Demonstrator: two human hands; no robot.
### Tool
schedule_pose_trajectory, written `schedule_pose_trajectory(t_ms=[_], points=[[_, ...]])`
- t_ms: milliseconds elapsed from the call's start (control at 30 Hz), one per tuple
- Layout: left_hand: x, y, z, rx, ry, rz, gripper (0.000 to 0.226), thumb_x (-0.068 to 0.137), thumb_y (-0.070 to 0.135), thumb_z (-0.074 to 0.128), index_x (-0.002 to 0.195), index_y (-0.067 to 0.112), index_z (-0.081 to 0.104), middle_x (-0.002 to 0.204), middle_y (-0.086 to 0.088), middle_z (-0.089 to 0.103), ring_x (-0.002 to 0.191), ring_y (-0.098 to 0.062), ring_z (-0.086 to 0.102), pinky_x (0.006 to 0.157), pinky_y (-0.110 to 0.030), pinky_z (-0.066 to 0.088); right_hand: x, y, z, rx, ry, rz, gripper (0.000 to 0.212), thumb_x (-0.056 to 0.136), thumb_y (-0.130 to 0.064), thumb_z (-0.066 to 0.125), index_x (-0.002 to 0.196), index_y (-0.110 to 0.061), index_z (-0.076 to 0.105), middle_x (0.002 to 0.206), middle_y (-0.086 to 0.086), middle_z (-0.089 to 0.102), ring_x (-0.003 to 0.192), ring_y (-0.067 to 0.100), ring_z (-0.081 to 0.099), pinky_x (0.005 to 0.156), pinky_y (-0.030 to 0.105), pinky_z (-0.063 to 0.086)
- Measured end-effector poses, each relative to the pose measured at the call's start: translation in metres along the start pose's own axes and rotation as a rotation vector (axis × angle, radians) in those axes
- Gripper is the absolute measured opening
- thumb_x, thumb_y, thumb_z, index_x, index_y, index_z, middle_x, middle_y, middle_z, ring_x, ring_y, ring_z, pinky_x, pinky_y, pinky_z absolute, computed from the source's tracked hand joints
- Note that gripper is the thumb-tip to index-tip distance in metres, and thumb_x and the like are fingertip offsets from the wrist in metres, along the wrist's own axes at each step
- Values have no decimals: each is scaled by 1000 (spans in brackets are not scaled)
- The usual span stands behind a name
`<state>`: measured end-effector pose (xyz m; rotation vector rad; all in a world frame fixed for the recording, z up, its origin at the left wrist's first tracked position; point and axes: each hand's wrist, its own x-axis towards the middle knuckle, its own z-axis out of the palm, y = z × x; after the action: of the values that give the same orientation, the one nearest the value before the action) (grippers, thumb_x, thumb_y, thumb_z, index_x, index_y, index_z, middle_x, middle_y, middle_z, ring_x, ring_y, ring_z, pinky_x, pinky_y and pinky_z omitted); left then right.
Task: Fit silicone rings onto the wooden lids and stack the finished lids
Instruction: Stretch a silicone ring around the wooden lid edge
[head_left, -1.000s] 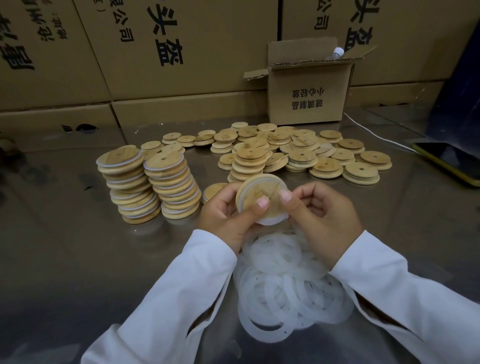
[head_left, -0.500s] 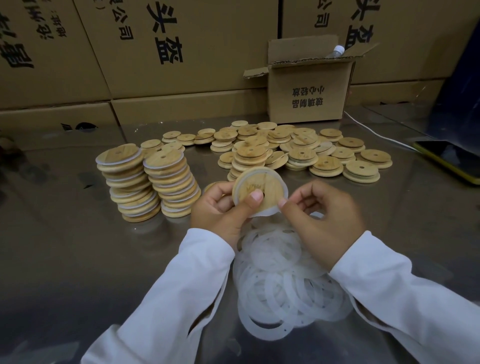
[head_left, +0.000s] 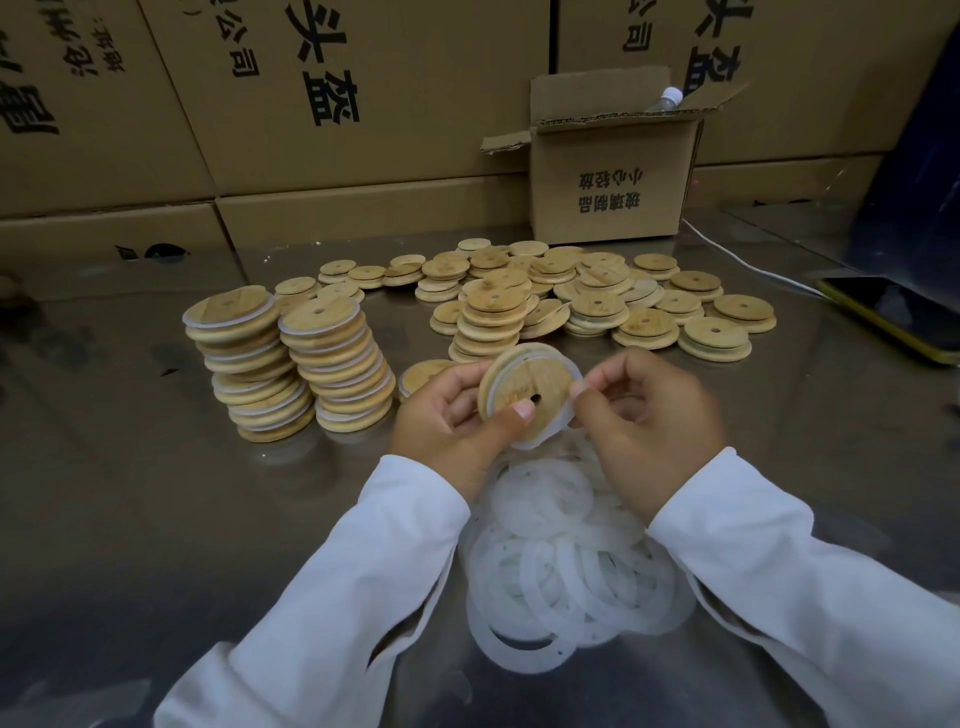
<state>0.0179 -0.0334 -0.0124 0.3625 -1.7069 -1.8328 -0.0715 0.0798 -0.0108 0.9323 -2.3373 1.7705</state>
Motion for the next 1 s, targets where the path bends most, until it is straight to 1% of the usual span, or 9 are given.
schedule_pose_trajectory(t_ms=[100, 167, 300, 433, 567, 700, 800, 900, 1000], points=[[-1, -2, 2, 109, -7, 27, 26, 77, 2, 67, 102, 8, 62, 87, 2, 70, 78, -5, 67, 67, -16, 53, 0, 0, -1, -54, -19, -45, 15, 80, -20, 62, 66, -24, 57, 63, -11, 63, 63, 3, 60, 54, 8, 41], [-2, -3, 3, 181, -1, 53, 22, 78, 6, 68, 98, 12, 63, 85, 4, 69, 74, 0, 65, 66, -13, 51, -1, -2, -1, -99, -45, -108, 18, 79, -19, 63, 65, -28, 56, 64, -15, 60, 69, -2, 58, 56, 4, 40], [-1, -3, 1, 309, -10, 120, 16, 82, 8, 64, 84, 24, 63, 78, 9, 66, 69, 5, 61, 64, -9, 48, -3, -6, -2, -162, -97, -248, 12, 80, -18, 65, 72, -26, 59, 87, -14, 52, 73, 2, 55, 63, 7, 41], [-1, -1, -1, 325, -30, 152, 17, 82, 7, 63, 83, 24, 63, 78, 9, 66, 70, 4, 60, 66, -10, 48, 1, -7, -6, -185, -89, -267, 11, 80, -16, 66, 72, -22, 60, 99, -7, 45, 74, 3, 52, 62, 2, 37], [0, -1, 0, 296, -48, 162, 18, 82, 4, 62, 85, 21, 63, 76, 11, 66, 70, 3, 61, 65, -10, 48, 3, -7, -6, -179, -104, -261, 11, 81, -13, 64, 73, -19, 59, 97, -7, 46, 67, 2, 50, 63, 2, 36], [1, 1, -3, 263, -71, 185, 19, 82, 1, 61, 83, 20, 63, 66, 17, 67, 67, 4, 62, 62, -9, 46, 4, -6, -6, -139, -96, -241, 17, 81, -16, 64, 70, -27, 56, 91, -14, 45, 68, 6, 53, 60, 5, 39], [2, 3, -5, 253, -69, 201, 18, 82, 2, 61, 84, 20, 63, 75, 9, 66, 69, 2, 62, 63, -11, 47, 5, -7, -7, -95, -106, -216, 22, 80, -17, 65, 67, -32, 55, 91, -15, 45, 67, 10, 56, 60, 9, 43], [3, 4, -6, 227, -63, 180, 17, 83, 3, 60, 86, 19, 63, 77, 4, 66, 68, 2, 63, 63, -12, 48, 7, -9, -8, -89, -110, -218, 24, 79, -17, 66, 66, -34, 56, 89, -16, 46, 67, 9, 56, 60, 8, 42], [5, 1, -10, 231, -57, 138, 17, 83, 4, 60, 87, 20, 63, 82, 1, 67, 76, -8, 64, 70, -18, 51, 6, -9, -8, -125, -122, -224, 23, 79, -17, 67, 65, -32, 56, 87, -15, 46, 65, 4, 52, 60, 6, 40]])
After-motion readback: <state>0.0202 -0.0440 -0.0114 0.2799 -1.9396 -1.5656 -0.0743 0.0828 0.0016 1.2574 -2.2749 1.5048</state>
